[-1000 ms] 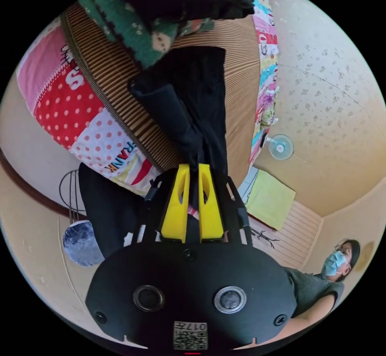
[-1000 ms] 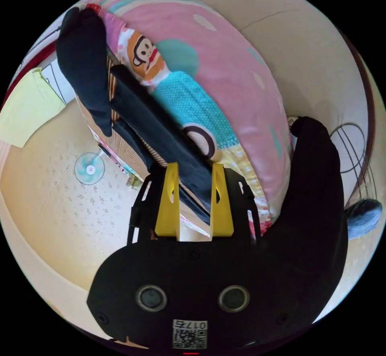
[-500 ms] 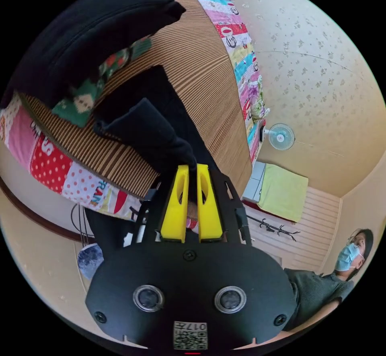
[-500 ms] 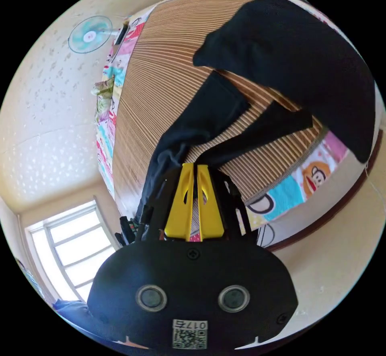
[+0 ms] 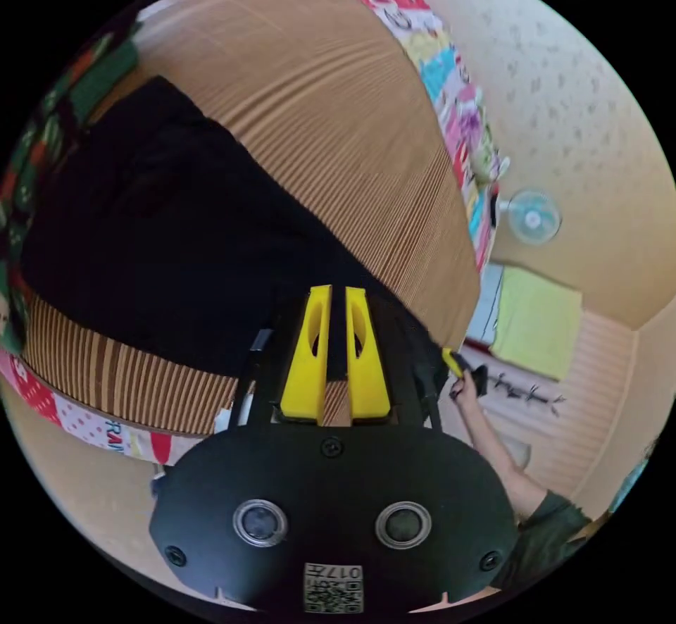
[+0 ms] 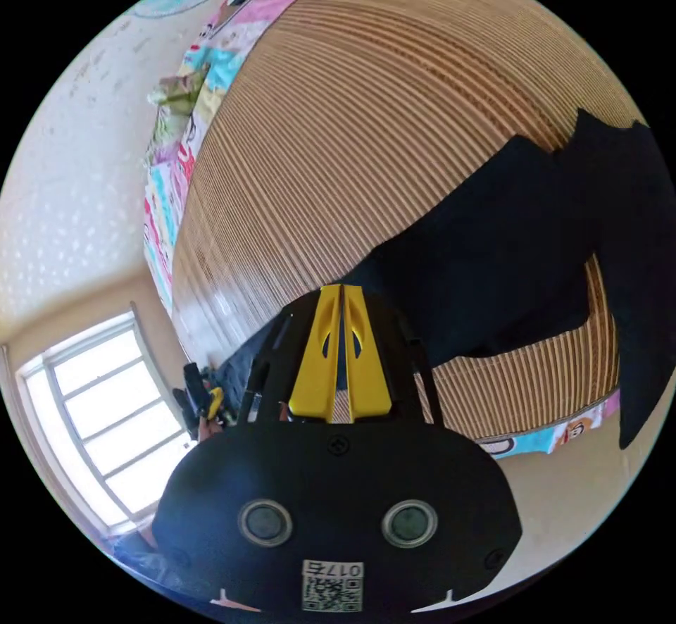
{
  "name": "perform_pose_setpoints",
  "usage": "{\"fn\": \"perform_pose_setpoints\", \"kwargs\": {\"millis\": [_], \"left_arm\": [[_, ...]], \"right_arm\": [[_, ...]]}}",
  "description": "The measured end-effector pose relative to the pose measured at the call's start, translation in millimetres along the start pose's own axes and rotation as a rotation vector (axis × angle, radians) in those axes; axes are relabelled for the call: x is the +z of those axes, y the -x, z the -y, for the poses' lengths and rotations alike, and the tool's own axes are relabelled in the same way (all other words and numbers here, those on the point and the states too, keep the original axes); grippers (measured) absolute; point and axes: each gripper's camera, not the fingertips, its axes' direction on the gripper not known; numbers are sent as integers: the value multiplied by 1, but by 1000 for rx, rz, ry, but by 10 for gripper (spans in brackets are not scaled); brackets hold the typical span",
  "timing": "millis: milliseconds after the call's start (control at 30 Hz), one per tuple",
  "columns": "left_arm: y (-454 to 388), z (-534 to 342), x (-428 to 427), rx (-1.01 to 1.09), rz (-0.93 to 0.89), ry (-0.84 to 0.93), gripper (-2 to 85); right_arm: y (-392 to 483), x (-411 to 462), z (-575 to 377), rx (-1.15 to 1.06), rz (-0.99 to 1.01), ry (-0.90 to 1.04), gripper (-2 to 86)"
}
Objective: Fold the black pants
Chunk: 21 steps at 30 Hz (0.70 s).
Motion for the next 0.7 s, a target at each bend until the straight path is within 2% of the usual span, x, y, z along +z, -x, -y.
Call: {"fn": "perform_pose_setpoints", "kwargs": {"millis": [67, 133, 200, 433, 500, 567, 700], "left_arm": [[-7, -6, 39, 67, 146, 190, 31], [-6, -13, 60, 101, 271, 299, 13], [-2, -21, 61, 106, 304, 287, 7], [22, -65, 30, -13, 220, 159, 44], [35, -77, 9, -89, 227, 79, 85], [61, -92, -25, -257, 169, -75, 136], [102, -98, -59, -378, 10, -276, 157]], "right_arm": [[-12, 47, -14, -62, -124, 154, 3], [-20, 70, -32, -126, -179, 187, 3], [-31, 78, -46, -113, -211, 198, 3], [-70, 75, -77, -83, -132, 217, 4], [-82, 66, -87, -61, -68, 189, 4], [-102, 55, -104, -4, -29, 159, 4], [-134, 47, -136, 96, -18, 152, 4]]}}
